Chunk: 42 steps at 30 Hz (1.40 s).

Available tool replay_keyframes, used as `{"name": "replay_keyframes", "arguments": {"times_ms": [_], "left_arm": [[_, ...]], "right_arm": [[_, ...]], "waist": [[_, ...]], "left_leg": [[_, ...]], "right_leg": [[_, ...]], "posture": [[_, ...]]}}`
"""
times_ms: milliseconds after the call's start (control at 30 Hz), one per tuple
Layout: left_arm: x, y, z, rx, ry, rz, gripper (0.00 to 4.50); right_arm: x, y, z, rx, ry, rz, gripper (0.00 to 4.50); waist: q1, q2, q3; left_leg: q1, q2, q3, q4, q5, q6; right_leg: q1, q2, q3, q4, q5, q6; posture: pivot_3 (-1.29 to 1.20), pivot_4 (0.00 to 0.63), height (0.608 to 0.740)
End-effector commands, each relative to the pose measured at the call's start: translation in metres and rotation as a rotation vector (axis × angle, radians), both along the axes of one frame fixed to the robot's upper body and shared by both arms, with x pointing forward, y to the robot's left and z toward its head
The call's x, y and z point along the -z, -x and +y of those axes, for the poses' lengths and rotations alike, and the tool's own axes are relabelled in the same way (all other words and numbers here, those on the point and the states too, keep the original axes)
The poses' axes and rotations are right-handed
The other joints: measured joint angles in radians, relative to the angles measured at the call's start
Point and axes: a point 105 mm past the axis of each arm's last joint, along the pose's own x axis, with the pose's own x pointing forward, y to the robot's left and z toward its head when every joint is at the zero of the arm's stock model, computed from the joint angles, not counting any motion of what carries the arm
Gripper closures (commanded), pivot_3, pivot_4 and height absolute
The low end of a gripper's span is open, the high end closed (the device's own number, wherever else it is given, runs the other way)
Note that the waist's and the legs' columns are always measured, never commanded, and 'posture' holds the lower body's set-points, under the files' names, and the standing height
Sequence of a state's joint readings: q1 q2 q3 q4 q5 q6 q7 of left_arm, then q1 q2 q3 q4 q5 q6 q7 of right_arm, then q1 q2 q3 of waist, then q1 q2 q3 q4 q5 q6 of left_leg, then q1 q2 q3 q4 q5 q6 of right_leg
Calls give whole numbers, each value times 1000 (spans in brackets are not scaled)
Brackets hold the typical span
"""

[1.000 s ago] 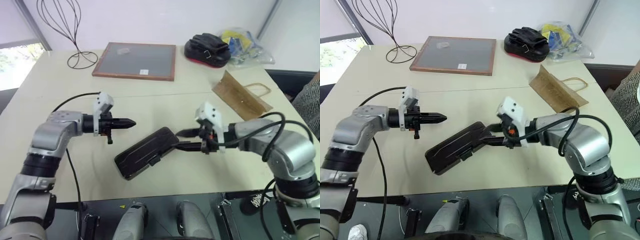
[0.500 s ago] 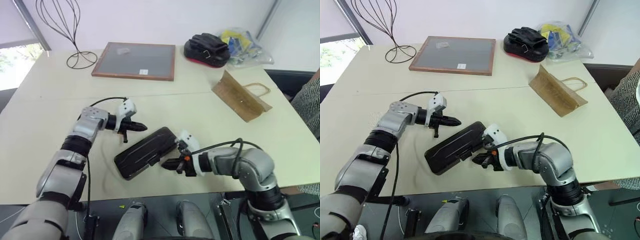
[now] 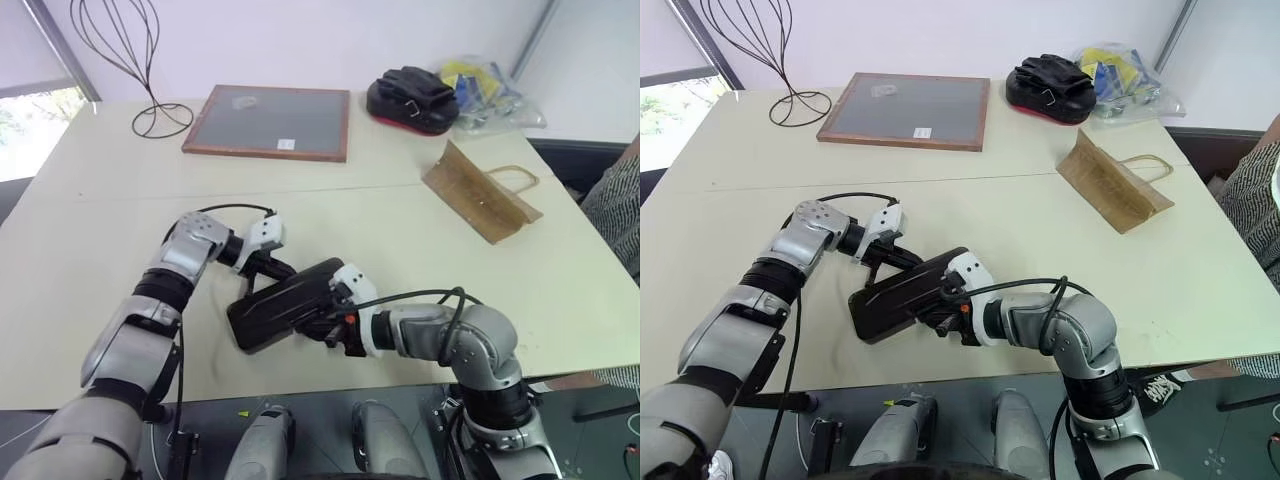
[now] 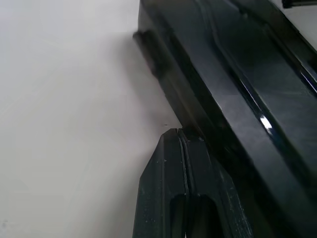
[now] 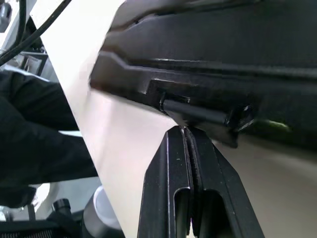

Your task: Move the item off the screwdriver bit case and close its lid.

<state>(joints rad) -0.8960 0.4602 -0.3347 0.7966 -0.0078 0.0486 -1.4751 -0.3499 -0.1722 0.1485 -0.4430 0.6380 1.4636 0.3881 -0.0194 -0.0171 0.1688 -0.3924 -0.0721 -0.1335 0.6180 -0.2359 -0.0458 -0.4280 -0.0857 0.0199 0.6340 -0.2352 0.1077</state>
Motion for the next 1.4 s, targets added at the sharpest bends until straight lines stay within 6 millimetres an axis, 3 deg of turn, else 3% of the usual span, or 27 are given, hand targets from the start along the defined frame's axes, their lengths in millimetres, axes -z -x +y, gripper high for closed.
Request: {"name": "replay_keyframes", "arguments": {"times_ms": [33, 400, 633, 800, 1000, 1100, 1400], "left_arm": [[0, 2, -12, 78, -28, -7, 4500], [20, 17, -10, 189, -110, 19, 4500], [37, 31, -1, 236, -164, 36, 4500], [42, 31, -4, 220, -157, 19, 4500], [25, 12, -12, 133, -84, -54, 4500], [10, -1, -12, 64, -33, -111, 4500], [-50, -36, 17, -240, 159, -291, 4500]], "right_arm": [[-6, -4, 4, 34, -12, -51, 4447], [-1, -18, 3, 127, 98, -213, 4447], [-10, -34, 1, 143, 182, -426, 4447], [-14, -34, 2, 110, 185, -462, 4447], [-20, -23, 2, 25, 116, -381, 4447], [-24, -13, -8, -54, 91, -326, 4447], [-47, 4, -50, -183, 91, -324, 4447]], "waist": [[2, 0, 0], [-6, 0, 0], [-28, 0, -1], [-27, 0, -2], [-20, 0, -2], [-8, 0, -2], [-2, -1, 0]], "left_leg": [[0, 0, 0, 0, 0, 0], [0, 0, 0, 3, -1, 1], [2, 1, -2, 3, -1, 1], [2, 2, -2, 4, -1, 1], [2, 1, -3, 6, -1, 1], [1, 1, -3, 10, -1, 2], [0, 1, -3, 11, -3, 6]], "right_leg": [[0, 0, 0, 0, 0, 0], [1, 1, 0, 1, 0, 0], [2, 3, 0, 2, 0, 0], [2, 4, 0, 3, 0, 0], [4, 4, 0, 3, 0, 0], [6, 3, 0, 2, 0, 1], [5, 4, 0, 1, 1, 2]], "posture": [[0, 150, 734], [0, 150, 734], [0, 150, 734], [0, 150, 734], [0, 150, 734], [0, 150, 734], [0, 150, 734]]}}
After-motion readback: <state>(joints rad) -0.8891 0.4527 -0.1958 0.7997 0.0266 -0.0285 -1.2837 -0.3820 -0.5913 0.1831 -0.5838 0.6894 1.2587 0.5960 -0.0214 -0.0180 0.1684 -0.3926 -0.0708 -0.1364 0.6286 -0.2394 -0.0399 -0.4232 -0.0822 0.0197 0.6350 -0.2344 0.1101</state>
